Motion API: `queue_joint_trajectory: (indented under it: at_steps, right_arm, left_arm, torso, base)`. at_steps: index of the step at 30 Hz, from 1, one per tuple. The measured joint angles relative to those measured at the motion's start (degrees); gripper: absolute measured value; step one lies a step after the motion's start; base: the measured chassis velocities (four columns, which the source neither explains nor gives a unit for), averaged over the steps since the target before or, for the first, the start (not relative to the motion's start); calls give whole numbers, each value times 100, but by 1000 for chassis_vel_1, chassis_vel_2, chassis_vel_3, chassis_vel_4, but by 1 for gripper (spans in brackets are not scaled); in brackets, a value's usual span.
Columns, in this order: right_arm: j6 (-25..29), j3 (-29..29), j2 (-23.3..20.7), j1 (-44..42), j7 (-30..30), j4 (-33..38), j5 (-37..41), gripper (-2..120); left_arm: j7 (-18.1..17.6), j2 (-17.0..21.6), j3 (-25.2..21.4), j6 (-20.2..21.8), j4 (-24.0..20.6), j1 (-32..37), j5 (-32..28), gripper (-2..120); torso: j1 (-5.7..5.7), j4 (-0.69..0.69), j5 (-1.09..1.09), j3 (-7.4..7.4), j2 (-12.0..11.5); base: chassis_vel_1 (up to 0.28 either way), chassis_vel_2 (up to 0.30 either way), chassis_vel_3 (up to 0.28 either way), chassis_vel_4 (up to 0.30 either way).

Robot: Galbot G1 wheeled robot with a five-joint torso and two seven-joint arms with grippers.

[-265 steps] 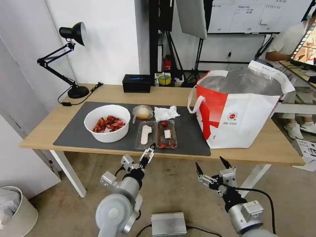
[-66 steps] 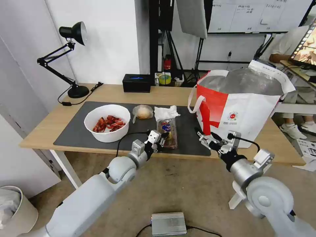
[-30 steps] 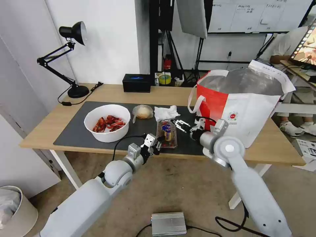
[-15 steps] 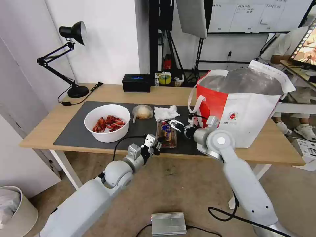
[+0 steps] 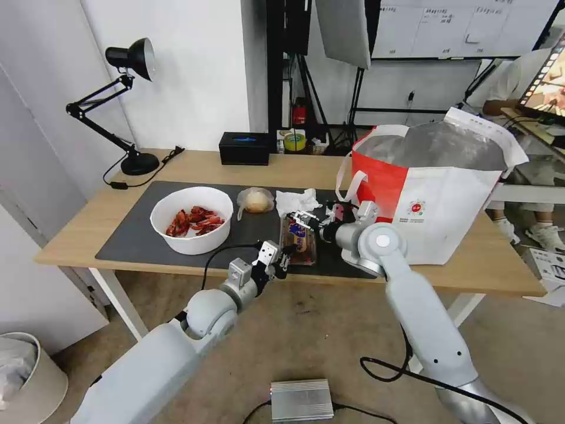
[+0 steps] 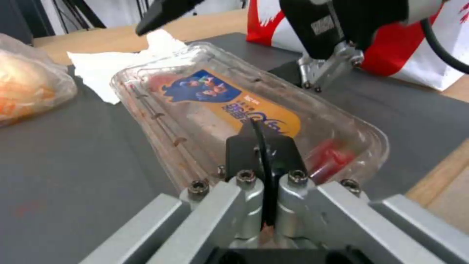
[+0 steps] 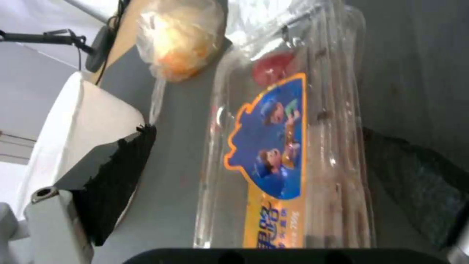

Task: Pick up the trash from the table and place it into the takeout bag.

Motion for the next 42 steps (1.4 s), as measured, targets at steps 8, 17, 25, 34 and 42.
queue_joint_trajectory:
  at_steps: [8, 17, 25, 34, 42]
  right_arm:
    - [-30, -3, 18, -27, 11, -28, 2, 100]
    - [-73, -22, 129, 14, -27, -144, 2, 100]
    - [-76, -54, 157, 123, -78, -282, 1, 100]
    - [-76, -91, 180, 174, -101, -380, 1, 83]
    - [-76, -87, 163, 90, -80, -377, 0, 52]
  left_arm:
    - [-1, -9, -6, -9, -2, 10, 1, 0]
    - [-11, -18, -12, -20, -9, 25, 2, 0]
    - [-13, -12, -42, -67, -26, 75, 5, 0]
    - [-1, -14, -79, -138, -34, 129, 12, 0]
    - [13, 23, -127, -139, -73, 159, 13, 0]
  torso:
    - [0, -1, 0, 0, 0]
    - [0, -1, 0, 0, 0]
    - [0, 0, 0, 0, 0]
    - [0, 0, 0, 0, 0]
    - [0, 0, 0, 0, 0]
  base:
    - [0, 0, 0, 0]
    - [0, 0, 0, 0]
    - [0, 0, 0, 0]
    - [0, 0, 0, 0]
    - [0, 0, 0, 0]
